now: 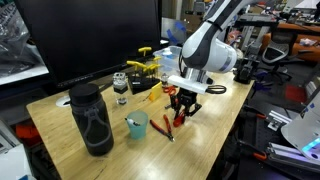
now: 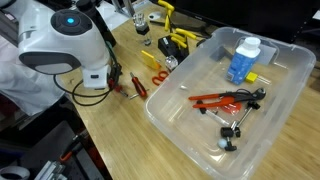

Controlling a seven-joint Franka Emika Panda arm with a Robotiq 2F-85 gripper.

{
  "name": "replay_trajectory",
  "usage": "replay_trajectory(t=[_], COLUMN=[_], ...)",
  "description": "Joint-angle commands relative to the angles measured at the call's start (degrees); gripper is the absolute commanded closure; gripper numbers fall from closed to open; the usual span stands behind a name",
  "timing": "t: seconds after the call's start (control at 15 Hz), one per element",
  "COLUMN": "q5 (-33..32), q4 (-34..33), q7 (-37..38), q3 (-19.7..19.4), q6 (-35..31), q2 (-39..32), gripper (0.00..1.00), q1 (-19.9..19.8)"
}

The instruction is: Move the red screwdriver forward and to the left

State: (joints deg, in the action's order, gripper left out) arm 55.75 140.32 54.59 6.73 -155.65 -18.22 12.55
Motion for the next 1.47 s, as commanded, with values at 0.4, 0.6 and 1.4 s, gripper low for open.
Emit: replay_trajectory(t=[0.4,0.6,1.4], q5=[-3.9,-9.6,-22.4], q4=[6.1,8.5,0.8], q7=[6.7,8.4,-16.9], q3=[0.9,0.3,2.3], q6=[-1.6,-4.8,-4.6], q2=[7.5,10.9,8.4], gripper=[0.92,0.92,0.92], q1=[3.2,2.9,0.4])
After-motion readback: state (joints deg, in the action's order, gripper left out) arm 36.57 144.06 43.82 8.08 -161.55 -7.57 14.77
